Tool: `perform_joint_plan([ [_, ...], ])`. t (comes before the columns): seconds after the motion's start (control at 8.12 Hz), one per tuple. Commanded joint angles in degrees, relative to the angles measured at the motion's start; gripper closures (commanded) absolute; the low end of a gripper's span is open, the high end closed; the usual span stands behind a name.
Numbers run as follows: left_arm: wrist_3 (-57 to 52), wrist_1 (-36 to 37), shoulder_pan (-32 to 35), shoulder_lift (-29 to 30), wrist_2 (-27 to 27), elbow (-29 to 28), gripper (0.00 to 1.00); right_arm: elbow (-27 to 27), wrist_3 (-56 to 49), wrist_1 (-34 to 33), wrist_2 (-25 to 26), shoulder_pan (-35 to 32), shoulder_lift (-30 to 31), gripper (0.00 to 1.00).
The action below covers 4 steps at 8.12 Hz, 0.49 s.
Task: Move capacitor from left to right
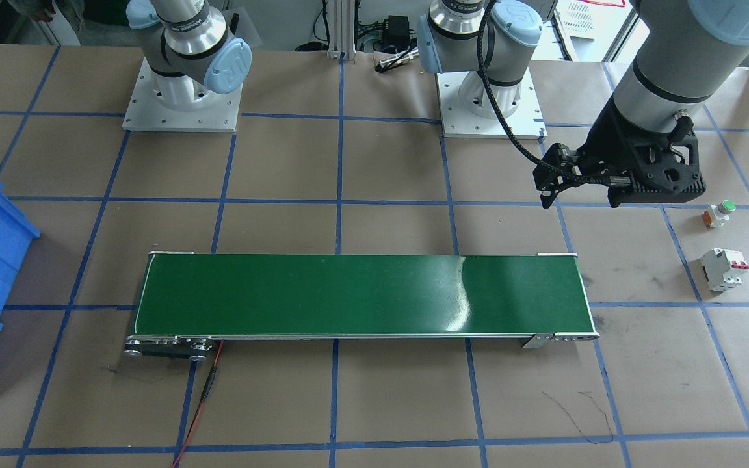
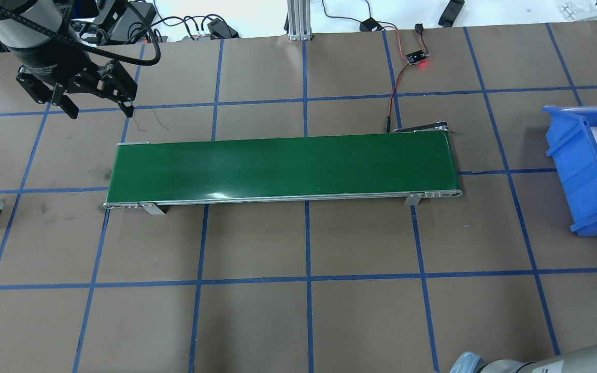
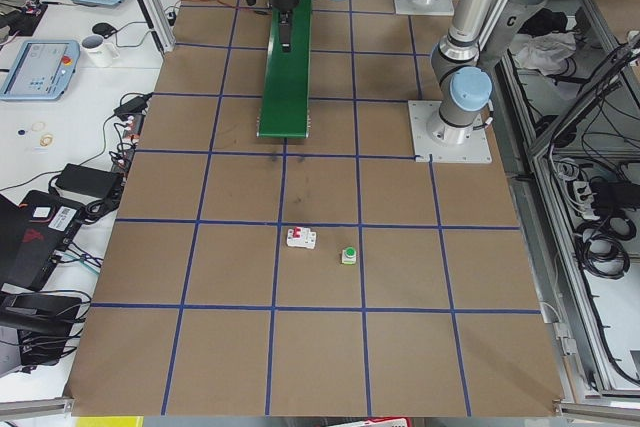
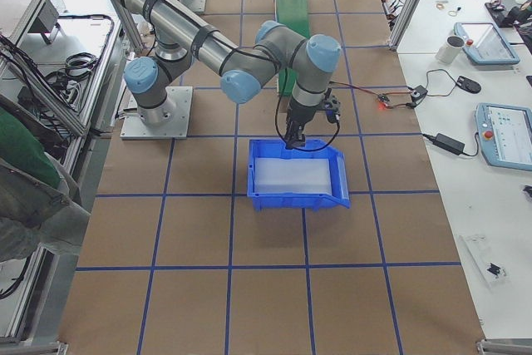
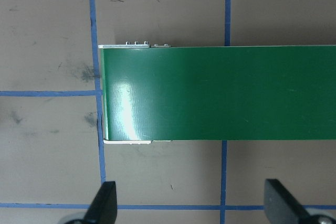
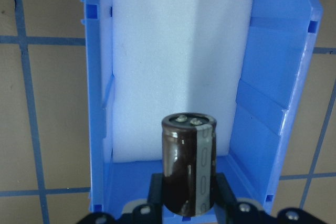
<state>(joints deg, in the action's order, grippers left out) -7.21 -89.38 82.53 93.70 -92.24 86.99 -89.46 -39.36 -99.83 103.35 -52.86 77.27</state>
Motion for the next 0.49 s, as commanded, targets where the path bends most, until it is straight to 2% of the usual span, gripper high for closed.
perform_joint_plan([
  [0.0, 0.09, 0.00, 0.17, -0.36, 0.13, 0.02, 0.00, -0.37, -2.47, -0.71, 0.09, 2.23, -3.43, 1.00],
  [0.37, 0.09, 0.00, 0.17, -0.54, 0.04, 0.02, 0.00, -0.54, -2.48, -5.71, -0.52, 2.50, -6.95, 1.00],
])
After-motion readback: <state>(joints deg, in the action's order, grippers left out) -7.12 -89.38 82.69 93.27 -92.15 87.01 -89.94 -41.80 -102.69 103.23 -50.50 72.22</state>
